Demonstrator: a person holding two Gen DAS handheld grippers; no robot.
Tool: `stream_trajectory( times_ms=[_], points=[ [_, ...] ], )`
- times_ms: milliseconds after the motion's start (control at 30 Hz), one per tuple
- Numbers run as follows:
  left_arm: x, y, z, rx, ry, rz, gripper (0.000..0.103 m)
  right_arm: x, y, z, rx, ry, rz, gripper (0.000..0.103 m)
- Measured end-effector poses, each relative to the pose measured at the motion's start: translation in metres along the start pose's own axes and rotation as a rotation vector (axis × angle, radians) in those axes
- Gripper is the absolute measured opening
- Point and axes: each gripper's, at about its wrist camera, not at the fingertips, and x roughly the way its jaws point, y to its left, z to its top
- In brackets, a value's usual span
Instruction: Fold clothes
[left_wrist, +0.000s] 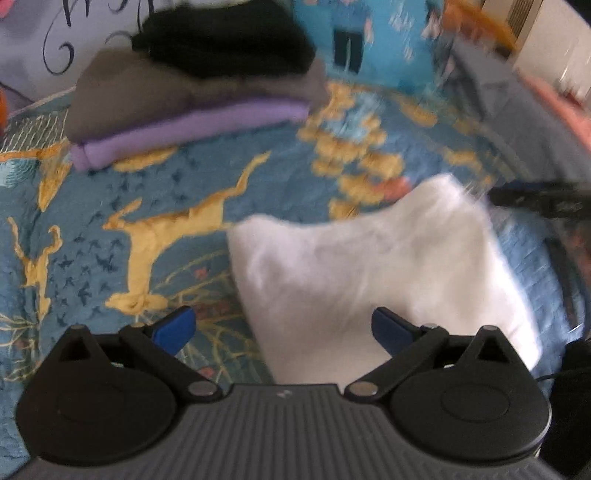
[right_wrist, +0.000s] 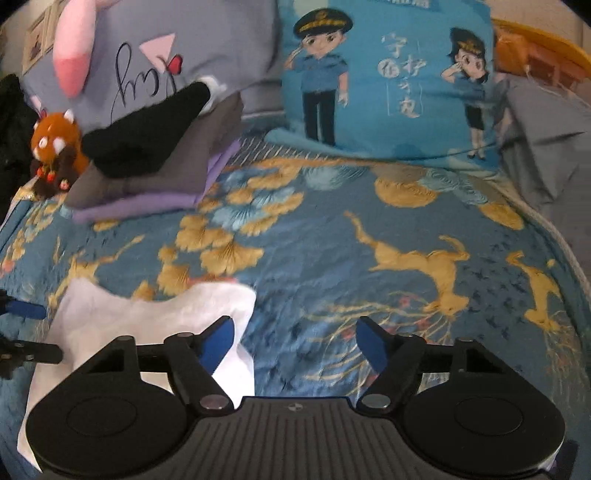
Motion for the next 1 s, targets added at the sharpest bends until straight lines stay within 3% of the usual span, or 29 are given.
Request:
stream_trajectory(
  times_ms=[200,300,433,600,667,733,1000],
  points=[
    [-0.006,-0.031,0.022,0.089,-0.06,-0.128,0.102,0.014,0.026,0.002,-0.051,0.011,0.105,0.071],
    [0.008,-0.041,0.025,0.102,-0.043,-0.186,0.102,0.023,0.04,0.002,-0.075,0.027,0.156,0.062],
    [0.031,-0.04,0.024,0.087,0.016,-0.155,0.102,0.039,0.051,0.0,-0.097,0.062,0.183,0.051],
    [0.046,-0.033,0.019,0.11,0.049,-0.099,0.102,0.052,0.038,-0.003,-0.055,0.085,0.165,0.05],
    [0.049,-0.031,0.02,0.133,0.054,-0.077,0.102,0.057,0.033,-0.003,-0.038,0.094,0.157,0.051],
    [0.05,-0.03,0.021,0.145,0.058,-0.068,0.102,0.061,0.029,-0.002,-0.04,0.102,0.143,0.059],
    [0.056,-0.032,0.02,0.169,0.061,-0.039,0.103,0.066,0.032,-0.002,-0.044,0.125,0.119,0.061]
  ],
)
